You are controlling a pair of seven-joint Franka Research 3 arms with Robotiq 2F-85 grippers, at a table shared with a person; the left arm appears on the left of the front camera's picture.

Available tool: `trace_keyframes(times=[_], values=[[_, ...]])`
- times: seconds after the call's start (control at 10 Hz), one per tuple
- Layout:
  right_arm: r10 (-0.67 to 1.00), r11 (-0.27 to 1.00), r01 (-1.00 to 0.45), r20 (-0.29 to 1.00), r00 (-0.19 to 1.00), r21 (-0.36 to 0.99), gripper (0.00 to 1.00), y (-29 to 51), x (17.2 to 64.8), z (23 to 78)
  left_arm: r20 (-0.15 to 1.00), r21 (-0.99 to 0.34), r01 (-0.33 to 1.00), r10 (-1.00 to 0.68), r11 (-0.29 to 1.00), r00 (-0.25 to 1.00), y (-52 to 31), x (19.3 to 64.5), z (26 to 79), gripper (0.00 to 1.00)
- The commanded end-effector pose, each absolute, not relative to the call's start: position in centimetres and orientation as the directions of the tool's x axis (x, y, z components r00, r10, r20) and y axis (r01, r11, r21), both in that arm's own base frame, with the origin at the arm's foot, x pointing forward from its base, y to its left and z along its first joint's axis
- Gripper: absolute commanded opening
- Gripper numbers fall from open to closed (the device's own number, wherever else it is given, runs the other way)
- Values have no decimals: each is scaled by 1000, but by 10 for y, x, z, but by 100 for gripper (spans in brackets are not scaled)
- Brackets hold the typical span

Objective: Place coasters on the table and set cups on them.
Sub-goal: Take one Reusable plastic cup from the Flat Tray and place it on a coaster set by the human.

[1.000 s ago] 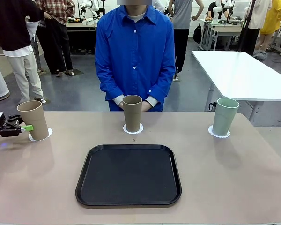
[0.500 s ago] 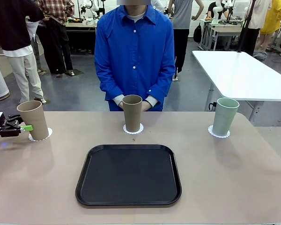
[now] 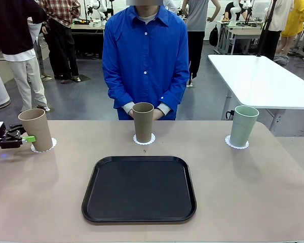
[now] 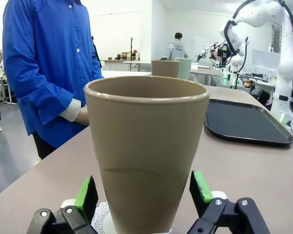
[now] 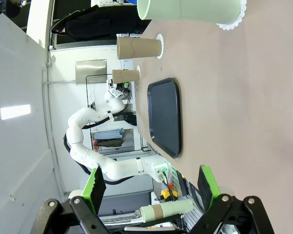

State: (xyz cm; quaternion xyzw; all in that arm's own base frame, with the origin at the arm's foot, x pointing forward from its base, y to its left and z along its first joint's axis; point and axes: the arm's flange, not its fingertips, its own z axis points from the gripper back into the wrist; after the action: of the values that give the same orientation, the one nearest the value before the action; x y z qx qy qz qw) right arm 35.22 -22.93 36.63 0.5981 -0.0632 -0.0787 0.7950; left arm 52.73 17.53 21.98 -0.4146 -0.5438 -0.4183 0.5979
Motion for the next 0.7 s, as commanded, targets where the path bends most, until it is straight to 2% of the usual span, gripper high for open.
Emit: trace_keyframes(times=[0.0, 0.6], values=[[-198, 266, 46, 8, 980, 963, 100, -229, 352, 367, 996, -60, 962, -46, 267, 75, 183, 532, 220, 100], [-198, 266, 46, 8, 980, 963, 100, -229, 352, 367, 992, -104, 966, -47, 238, 118, 191, 535, 218, 100]])
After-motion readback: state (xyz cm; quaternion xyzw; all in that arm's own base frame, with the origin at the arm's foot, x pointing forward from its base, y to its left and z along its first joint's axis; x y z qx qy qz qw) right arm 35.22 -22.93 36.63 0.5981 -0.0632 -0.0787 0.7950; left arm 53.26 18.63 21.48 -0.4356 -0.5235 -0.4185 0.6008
